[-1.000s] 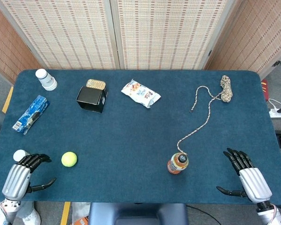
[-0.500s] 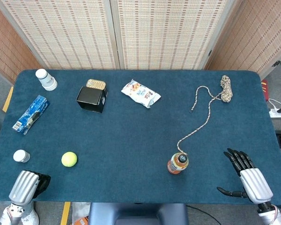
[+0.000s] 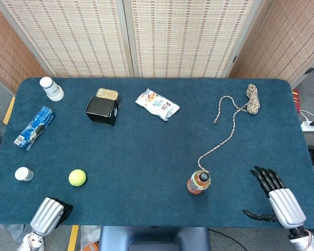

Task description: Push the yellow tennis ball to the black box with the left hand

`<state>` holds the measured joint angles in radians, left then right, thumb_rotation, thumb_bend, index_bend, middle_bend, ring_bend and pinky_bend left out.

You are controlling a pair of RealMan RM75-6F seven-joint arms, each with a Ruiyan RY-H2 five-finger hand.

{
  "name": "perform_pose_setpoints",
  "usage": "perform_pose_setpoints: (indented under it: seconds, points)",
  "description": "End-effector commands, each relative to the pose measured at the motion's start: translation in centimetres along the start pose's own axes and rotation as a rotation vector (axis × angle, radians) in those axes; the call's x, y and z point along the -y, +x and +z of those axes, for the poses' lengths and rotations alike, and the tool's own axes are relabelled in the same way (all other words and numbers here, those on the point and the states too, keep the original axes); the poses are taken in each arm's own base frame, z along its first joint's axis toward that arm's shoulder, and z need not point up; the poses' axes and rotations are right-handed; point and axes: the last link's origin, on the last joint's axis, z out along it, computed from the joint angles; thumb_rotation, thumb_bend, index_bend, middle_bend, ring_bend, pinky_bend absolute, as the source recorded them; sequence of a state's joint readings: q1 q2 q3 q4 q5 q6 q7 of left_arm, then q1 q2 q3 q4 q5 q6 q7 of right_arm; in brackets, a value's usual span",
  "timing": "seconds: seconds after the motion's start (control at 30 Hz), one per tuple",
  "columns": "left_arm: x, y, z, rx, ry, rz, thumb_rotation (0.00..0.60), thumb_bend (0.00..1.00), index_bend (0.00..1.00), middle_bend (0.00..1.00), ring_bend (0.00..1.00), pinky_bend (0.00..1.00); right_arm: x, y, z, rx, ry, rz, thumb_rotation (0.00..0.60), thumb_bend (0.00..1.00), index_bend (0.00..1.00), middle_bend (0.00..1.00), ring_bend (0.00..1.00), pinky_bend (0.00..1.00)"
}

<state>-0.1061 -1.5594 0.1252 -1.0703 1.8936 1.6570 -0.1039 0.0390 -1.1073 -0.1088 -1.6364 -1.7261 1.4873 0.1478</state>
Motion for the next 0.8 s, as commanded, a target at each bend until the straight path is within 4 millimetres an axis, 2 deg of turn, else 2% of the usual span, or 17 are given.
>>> perform_pose_setpoints:
  seconds: [0.03, 0.37, 0.8]
  points:
    - [-0.1, -2.1, 2.2, -0.009, -0.049, 0.019, 0.600, 0.69, 1.00, 1.00, 1.00, 1.00, 0.0, 0.0, 0.0, 0.000, 0.001, 0.001, 0.534, 0.00, 0.00, 0.00, 0.00, 0.00]
    - [0.8, -4.7, 3.8, 0.061, -0.037, 0.010, 0.600, 0.69, 1.00, 1.00, 1.00, 1.00, -0.1, 0.0, 0.1, 0.007, 0.000, 0.002, 0.533, 0.00, 0.00, 0.00, 0.00, 0.00]
    - [2.2, -5.2, 5.3, 0.066, -0.012, 0.003, 0.600, 0.68, 1.00, 1.00, 1.00, 1.00, 0.2, -0.2, 0.2, 0.011, -0.002, -0.010, 0.534, 0.00, 0.00, 0.00, 0.00, 0.00]
